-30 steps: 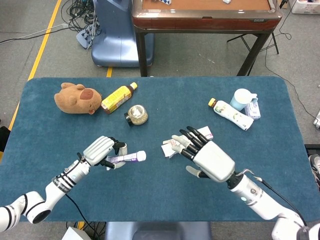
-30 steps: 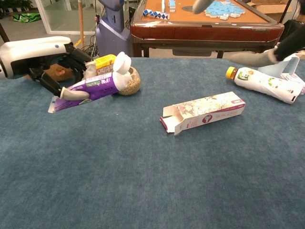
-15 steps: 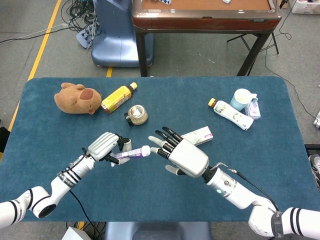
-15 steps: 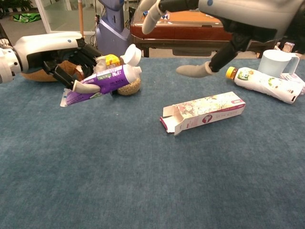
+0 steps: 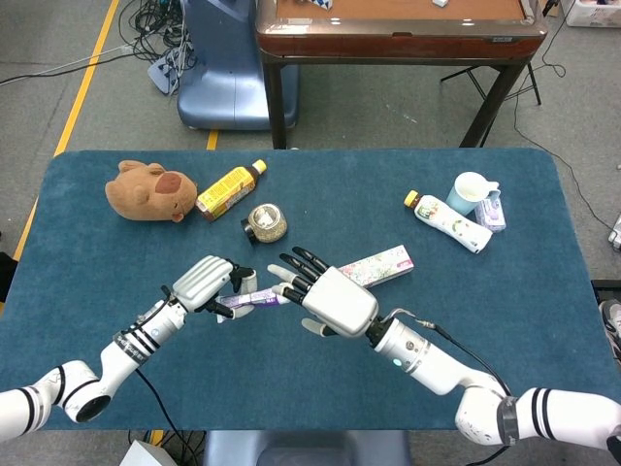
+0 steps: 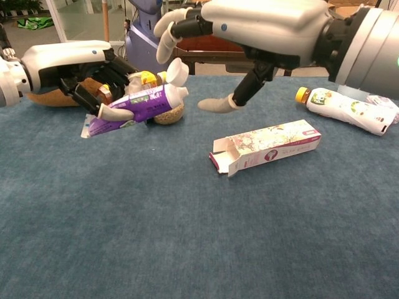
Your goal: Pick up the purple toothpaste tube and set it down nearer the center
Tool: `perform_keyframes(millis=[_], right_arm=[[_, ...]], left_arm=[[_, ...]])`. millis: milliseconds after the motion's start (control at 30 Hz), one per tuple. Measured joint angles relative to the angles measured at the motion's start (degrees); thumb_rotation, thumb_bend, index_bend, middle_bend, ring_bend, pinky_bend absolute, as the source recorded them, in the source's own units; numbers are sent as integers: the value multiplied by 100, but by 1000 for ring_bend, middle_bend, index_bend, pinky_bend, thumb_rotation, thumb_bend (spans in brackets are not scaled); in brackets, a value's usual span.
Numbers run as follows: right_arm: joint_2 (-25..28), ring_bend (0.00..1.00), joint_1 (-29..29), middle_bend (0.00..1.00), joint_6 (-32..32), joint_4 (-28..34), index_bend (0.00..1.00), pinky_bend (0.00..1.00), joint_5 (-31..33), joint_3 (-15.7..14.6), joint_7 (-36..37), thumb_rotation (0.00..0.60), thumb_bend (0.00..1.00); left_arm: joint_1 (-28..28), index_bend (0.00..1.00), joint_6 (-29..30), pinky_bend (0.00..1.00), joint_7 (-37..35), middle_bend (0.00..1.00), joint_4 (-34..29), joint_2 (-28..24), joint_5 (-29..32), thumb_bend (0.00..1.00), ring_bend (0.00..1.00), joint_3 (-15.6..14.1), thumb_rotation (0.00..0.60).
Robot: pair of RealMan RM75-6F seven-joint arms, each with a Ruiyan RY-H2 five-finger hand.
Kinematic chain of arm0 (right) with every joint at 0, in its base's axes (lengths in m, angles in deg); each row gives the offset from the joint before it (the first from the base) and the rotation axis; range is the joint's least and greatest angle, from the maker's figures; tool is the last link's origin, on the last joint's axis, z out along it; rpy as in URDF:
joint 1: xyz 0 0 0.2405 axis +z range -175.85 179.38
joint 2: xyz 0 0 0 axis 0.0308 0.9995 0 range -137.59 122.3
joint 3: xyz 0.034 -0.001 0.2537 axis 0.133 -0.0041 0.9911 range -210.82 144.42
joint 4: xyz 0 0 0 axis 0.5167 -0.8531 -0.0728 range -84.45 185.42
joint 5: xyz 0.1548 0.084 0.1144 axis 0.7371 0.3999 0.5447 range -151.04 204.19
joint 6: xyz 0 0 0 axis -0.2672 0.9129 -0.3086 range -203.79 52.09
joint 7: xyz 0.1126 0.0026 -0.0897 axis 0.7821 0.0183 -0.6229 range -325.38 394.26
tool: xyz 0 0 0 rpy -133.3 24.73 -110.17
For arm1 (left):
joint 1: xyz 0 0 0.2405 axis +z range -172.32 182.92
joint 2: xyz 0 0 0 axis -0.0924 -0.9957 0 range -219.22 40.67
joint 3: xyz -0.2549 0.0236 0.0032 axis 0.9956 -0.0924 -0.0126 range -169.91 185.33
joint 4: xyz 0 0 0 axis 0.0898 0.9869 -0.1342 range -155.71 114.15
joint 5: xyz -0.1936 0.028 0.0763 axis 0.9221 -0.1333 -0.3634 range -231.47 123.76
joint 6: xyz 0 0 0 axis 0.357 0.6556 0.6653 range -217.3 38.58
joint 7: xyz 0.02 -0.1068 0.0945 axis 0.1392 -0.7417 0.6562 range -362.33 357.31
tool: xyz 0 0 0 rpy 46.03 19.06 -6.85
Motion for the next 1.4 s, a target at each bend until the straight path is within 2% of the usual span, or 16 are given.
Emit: perform_keyframes(millis=[300,733,1200,1300,1400], right_arm=[[9,0,31,107,98,-95,257,0,222,-76,-43,590,347],[9,0,-13,107,273,-264,257,0,315,-234,253,590,350],[-263,0,86,107,409,-498,257,0,278,-263,792,590,345],[-214,0,73,106,514,-413,239,0,182,-258,1158,585,267],[-89,0,78,71,621,-253,111,0,71,-213,1644,580,112]], left_arm=[[15,579,48,452,-176,694,66,-12,9,422,565,-37,600],[20,588,66,452,-721,695,234,-41,10,427,565,-81,600],[58,589,287,452,-1671,695,298,-90,-158,427,565,-132,600],[113,593,443,452,-1741,697,313,-72,-216,427,565,-157,600],[178,597,628,452,-1770,701,324,-21,-276,428,565,-175,600]])
